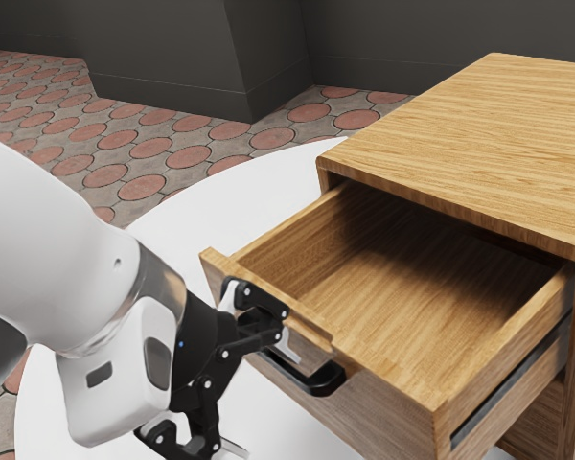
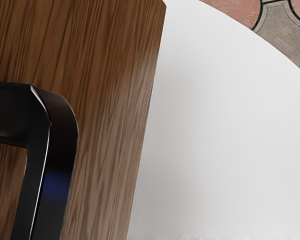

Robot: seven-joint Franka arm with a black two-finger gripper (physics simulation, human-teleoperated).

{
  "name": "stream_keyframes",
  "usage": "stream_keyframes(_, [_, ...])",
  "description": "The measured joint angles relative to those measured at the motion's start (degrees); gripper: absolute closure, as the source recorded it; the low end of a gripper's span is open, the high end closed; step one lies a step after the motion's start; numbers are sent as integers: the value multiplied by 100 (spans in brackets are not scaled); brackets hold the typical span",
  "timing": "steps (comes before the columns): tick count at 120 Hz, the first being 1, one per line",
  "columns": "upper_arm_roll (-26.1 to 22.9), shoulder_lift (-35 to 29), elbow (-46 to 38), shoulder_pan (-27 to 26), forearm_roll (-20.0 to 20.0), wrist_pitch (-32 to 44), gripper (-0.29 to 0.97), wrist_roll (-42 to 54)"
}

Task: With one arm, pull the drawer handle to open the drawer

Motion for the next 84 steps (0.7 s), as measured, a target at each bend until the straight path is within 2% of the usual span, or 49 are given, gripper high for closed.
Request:
stream_keyframes(39, [-1, -137, -98, 0, -11, -31, 2, -59])
stream_keyframes(69, [-113, -138, 269, -1, -6, -68, 3, -80])
stream_keyframes(77, [-193, -147, 618, 6, 1, -244, 2, -114])
stream_keyframes(84, [-291, -156, 1988, 38, 139, -1205, 1, -535])
